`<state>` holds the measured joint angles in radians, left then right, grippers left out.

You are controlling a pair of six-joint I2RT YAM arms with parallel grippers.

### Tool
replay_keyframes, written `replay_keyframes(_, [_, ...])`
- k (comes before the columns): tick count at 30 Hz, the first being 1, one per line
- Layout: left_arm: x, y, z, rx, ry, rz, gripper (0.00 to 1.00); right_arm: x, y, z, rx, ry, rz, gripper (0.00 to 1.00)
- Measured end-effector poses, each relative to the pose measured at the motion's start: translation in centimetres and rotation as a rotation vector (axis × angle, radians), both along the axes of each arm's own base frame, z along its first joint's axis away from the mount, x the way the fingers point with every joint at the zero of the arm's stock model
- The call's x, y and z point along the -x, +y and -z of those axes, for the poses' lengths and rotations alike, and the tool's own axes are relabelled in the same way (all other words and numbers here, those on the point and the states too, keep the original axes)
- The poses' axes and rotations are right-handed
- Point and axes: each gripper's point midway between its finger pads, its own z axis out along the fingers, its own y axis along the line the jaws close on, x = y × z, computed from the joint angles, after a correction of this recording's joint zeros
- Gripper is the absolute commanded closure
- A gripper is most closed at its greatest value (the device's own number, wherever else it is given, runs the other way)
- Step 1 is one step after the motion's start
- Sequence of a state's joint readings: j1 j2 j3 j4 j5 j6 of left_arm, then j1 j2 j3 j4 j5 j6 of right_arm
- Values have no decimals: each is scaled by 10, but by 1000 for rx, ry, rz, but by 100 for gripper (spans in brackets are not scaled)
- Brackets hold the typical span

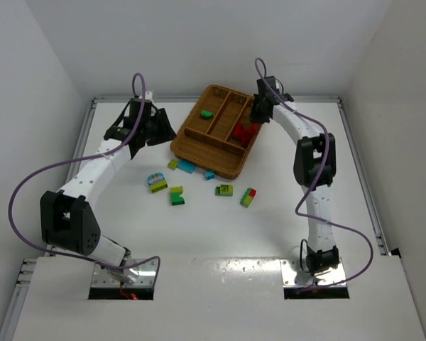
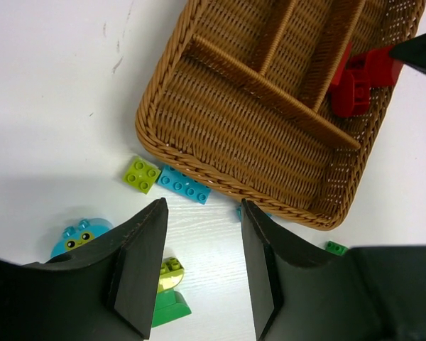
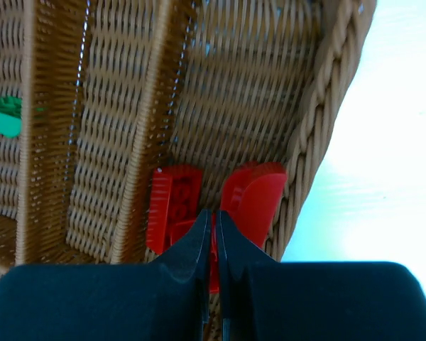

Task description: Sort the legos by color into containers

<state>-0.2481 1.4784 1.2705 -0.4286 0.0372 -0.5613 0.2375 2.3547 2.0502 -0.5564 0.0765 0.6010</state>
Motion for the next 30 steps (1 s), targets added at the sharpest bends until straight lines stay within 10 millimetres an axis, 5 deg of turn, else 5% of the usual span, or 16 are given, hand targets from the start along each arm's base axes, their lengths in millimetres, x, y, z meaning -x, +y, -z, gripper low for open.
replay_keyframes(5, [-1,4,1,-5,3,-12,49,-4,3,-13,-9,-25,-13,94])
replay_keyframes(13, [-1,4,1,-6,4,-13,49,61,39,4,5,62,-139,94])
replay_keyframes(17, [0,4,1,-6,4,-13,49,76,46,20,9,114,-175,94])
replay_keyframes(20, [0,5,1,-7,4,-12,49,72,43,27,19,140,-175,93])
replay_keyframes(26, [-1,5,1,-9,3,-11,49,32,31,36,76,113,-126,93])
replay_keyframes(30, [-1,6,1,-11,3,-16,49,20,22,24,95,77,-93,93])
